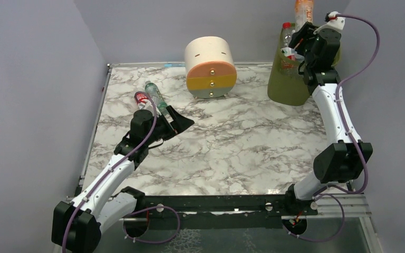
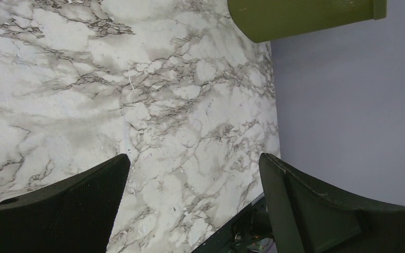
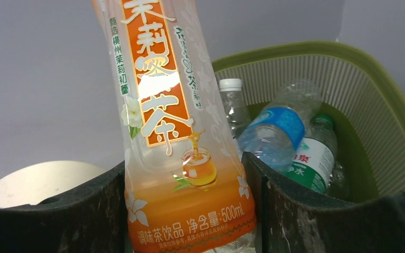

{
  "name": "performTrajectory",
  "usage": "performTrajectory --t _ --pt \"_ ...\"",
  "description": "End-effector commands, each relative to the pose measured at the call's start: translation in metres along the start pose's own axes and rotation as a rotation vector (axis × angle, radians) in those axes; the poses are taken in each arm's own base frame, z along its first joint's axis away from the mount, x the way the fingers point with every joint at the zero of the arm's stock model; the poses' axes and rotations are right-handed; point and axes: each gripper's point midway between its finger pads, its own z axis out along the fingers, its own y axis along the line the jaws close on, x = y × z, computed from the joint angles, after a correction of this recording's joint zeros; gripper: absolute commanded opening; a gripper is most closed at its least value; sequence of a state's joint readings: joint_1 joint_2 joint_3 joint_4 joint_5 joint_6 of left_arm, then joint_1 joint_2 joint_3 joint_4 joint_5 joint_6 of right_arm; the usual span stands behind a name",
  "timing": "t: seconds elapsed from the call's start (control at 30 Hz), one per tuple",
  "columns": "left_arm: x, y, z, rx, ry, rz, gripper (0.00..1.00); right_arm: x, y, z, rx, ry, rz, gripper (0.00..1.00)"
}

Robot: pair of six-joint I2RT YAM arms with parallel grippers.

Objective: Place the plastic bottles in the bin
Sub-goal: Place the plastic bottle in the trash bin.

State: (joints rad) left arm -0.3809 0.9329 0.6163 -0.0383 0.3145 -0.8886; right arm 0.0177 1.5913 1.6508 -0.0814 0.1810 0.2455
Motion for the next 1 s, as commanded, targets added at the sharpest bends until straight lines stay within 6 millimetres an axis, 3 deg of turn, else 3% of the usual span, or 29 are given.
performTrajectory --t 0.0,0.23,0.57,0.97 --pt "0.0 -0.006 0.001 0.041 0.0 0.02 0.99 -0.015 -0.036 0.005 0.096 -0.091 0.099 0.59" --pt "0.005 -0.001 0.005 0.038 0.019 0.014 0.99 -0.004 -0.067 0.009 0.143 -0.081 0.157 0.59" --pt "0.008 0.003 0.007 0.032 0.029 0.013 0.99 0.017 -0.086 0.032 0.166 -0.032 0.201 0.6" --pt "0.01 0.007 0.012 0.023 0.041 0.012 0.99 0.043 -0.109 0.041 0.195 0.017 0.238 0.64"
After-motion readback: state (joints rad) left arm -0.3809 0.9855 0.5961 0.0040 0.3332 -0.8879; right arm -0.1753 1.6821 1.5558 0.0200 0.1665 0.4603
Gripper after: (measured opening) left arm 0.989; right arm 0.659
